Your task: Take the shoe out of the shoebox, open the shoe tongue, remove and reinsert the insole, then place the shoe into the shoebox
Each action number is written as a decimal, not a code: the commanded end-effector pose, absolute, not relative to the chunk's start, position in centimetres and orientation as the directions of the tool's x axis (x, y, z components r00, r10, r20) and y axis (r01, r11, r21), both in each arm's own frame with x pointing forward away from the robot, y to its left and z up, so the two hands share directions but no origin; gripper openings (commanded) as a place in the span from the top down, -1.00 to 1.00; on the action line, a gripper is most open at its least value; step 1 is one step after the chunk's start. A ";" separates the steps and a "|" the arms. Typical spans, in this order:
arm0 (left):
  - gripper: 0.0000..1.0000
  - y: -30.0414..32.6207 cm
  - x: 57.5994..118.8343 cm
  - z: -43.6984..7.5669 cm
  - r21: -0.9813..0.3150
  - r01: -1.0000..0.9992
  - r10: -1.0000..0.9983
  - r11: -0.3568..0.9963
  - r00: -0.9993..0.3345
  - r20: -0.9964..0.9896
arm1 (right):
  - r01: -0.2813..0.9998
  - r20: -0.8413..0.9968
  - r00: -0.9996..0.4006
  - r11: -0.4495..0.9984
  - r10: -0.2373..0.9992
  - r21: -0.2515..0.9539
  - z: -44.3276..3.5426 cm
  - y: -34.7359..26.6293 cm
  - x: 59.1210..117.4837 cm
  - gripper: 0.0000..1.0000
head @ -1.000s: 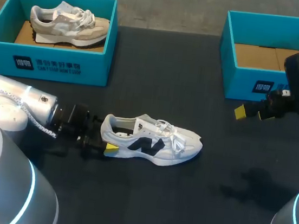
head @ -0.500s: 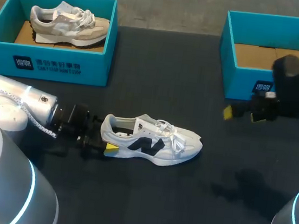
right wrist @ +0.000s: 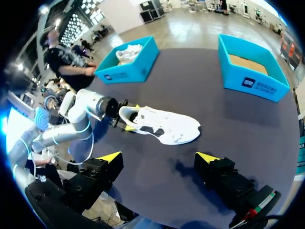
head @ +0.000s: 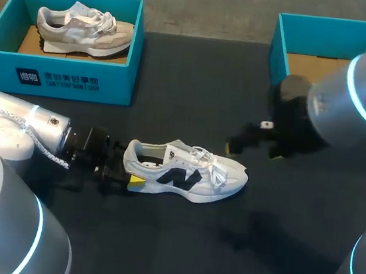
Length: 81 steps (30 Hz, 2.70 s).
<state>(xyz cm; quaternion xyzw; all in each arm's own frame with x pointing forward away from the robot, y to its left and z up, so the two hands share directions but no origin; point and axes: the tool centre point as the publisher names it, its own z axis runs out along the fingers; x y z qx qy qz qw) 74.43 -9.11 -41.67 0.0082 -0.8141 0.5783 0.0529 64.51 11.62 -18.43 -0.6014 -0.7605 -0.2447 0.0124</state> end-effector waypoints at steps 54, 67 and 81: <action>1.00 -9.4 74.6 -42.1 -0.941 -0.075 0.048 0.331 -0.994 0.096 | 0.964 -0.009 -0.048 0.048 0.999 0.261 -27.4 25.9 70.9 -1.00; 1.00 -9.4 74.6 -42.1 -0.941 -0.075 0.048 0.331 -0.994 0.096 | 0.966 -0.118 0.007 0.024 0.993 0.259 -29.9 27.2 72.4 -1.00; 1.00 -9.4 74.6 -42.1 -0.941 -0.075 0.048 0.331 -0.994 0.096 | 0.979 -0.177 0.026 0.011 0.984 0.206 -30.9 25.9 73.5 -1.00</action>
